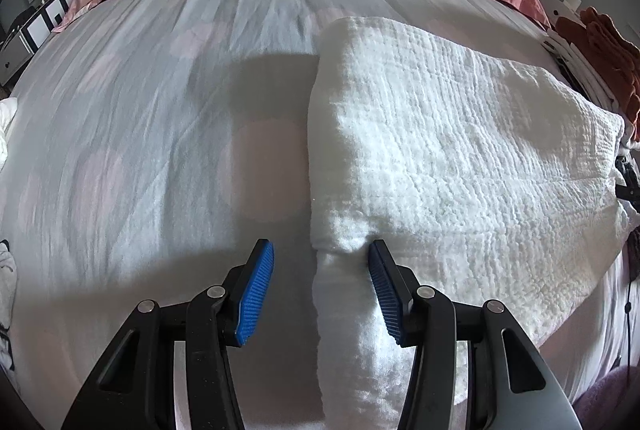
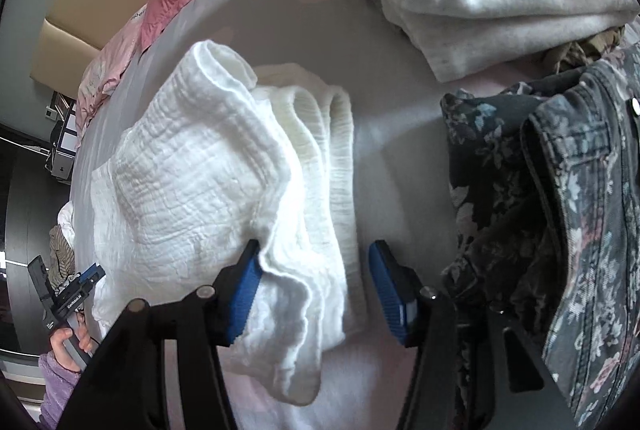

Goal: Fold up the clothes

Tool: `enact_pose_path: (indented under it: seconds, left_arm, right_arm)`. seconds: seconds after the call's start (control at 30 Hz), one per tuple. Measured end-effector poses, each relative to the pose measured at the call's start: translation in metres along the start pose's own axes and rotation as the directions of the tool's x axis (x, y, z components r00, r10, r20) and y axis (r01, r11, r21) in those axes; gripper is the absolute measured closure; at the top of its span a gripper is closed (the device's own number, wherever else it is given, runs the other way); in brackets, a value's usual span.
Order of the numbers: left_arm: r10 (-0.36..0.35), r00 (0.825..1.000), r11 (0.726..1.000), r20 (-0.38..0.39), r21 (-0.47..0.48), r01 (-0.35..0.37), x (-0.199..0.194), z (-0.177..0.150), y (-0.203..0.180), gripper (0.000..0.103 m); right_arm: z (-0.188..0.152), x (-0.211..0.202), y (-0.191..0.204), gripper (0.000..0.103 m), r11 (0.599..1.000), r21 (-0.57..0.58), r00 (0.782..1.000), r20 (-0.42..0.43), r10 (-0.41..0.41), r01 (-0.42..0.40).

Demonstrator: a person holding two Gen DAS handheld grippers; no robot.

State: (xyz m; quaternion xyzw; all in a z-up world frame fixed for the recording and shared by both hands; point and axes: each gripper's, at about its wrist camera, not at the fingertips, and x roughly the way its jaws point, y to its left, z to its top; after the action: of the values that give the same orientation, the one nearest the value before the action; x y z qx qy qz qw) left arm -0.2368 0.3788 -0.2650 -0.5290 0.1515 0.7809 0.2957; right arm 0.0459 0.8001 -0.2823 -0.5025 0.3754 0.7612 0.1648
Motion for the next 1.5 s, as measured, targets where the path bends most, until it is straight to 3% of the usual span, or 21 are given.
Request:
enact_pose_path:
  seconds: [0.07, 0.1, 0.23, 0.37, 0.5, 0.77, 0.97, 1.2, 1.5]
  left_arm:
    - [0.000, 1.000, 1.000, -0.003, 0.001, 0.000, 0.001, 0.000, -0.001, 0.052]
    - [0.001, 1.000, 1.000, -0.004, 0.003, -0.001, 0.001, 0.000, -0.002, 0.052]
    - [-0.002, 1.000, 1.000, -0.002, 0.002, 0.002, -0.003, 0.000, -0.002, 0.052]
    - [-0.022, 1.000, 1.000, 0.015, -0.011, 0.022, -0.014, 0.000, 0.001, 0.052]
    - [-0.054, 0.998, 0.998, 0.044, -0.030, 0.055, -0.030, 0.002, 0.006, 0.052]
    - [-0.116, 0.990, 0.991, 0.075, -0.059, 0.121, -0.049, 0.009, 0.020, 0.052]
    - [-0.169, 0.981, 0.980, 0.100, -0.093, 0.178, -0.059, 0.014, 0.034, 0.052]
    - [-0.214, 0.969, 0.961, 0.127, -0.149, 0.232, -0.068, 0.013, 0.062, 0.052]
    - [-0.267, 0.957, 0.935, 0.115, -0.210, 0.286, -0.061, 0.011, 0.093, 0.052]
  right_arm:
    - [-0.002, 0.005, 0.005, 0.056, 0.999, -0.021, 0.999, 0.009, -0.037, 0.037]
    - [-0.003, 0.006, 0.009, 0.065, 0.997, -0.043, 0.998, 0.018, -0.058, 0.059]
    - [-0.007, 0.005, 0.020, 0.075, 0.992, -0.065, 0.993, 0.042, -0.106, 0.108]
    - [-0.004, -0.011, 0.019, 0.086, 0.998, 0.018, 0.997, 0.048, -0.053, 0.052]
    - [-0.001, -0.042, 0.034, 0.087, 0.998, 0.068, 0.997, 0.078, 0.011, -0.016]
    - [0.011, -0.104, 0.135, 0.088, 0.997, -0.007, 0.984, 0.163, 0.074, -0.074]
    - [0.012, -0.115, 0.232, 0.088, 0.988, -0.132, 0.979, 0.175, 0.106, -0.083]
    - [-0.012, -0.078, 0.326, 0.088, 0.961, -0.252, 0.982, 0.122, 0.144, -0.110]
    - [-0.051, 0.042, 0.392, 0.088, 0.947, -0.284, 0.989, -0.050, 0.141, -0.150]
